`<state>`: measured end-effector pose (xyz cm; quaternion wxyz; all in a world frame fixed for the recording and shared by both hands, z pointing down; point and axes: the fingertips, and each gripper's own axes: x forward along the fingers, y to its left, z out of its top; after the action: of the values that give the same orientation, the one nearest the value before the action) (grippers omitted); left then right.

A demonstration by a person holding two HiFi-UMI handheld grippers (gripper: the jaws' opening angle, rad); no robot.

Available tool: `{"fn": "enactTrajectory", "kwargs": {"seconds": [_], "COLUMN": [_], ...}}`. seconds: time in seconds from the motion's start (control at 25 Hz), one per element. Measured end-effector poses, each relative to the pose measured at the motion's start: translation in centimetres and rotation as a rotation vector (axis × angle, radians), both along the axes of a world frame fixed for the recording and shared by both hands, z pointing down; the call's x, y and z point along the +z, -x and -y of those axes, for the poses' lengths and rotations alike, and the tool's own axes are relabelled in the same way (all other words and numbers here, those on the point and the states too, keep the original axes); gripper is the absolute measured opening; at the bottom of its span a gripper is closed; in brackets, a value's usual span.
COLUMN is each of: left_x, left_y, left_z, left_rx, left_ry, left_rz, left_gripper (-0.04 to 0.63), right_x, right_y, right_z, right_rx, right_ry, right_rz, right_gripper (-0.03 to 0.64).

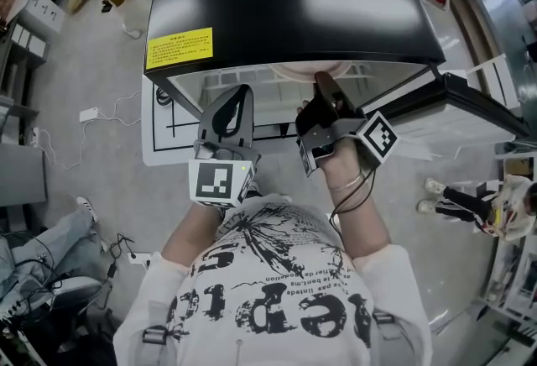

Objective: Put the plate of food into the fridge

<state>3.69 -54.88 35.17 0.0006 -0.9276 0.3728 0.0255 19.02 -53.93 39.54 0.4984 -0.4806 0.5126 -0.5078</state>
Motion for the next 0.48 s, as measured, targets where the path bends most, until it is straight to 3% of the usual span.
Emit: {"fn": "enactTrajectory", "kwargs": {"seconds": [0.48], "left_x": [-0.36], "left_y": [-0.59], "left_z": [-0.05], "left_rx": [-0.013], "left_ry": [-0.014], "left_rz": [0.013], "left_gripper": [0.006], "right_x": [-0.21], "right_y": [0.09], "right_z": [0.09], "right_rx": [-0.034], "right_ry": [0.000], "right_rz": [-0.063], "right_gripper": [0.037]}}
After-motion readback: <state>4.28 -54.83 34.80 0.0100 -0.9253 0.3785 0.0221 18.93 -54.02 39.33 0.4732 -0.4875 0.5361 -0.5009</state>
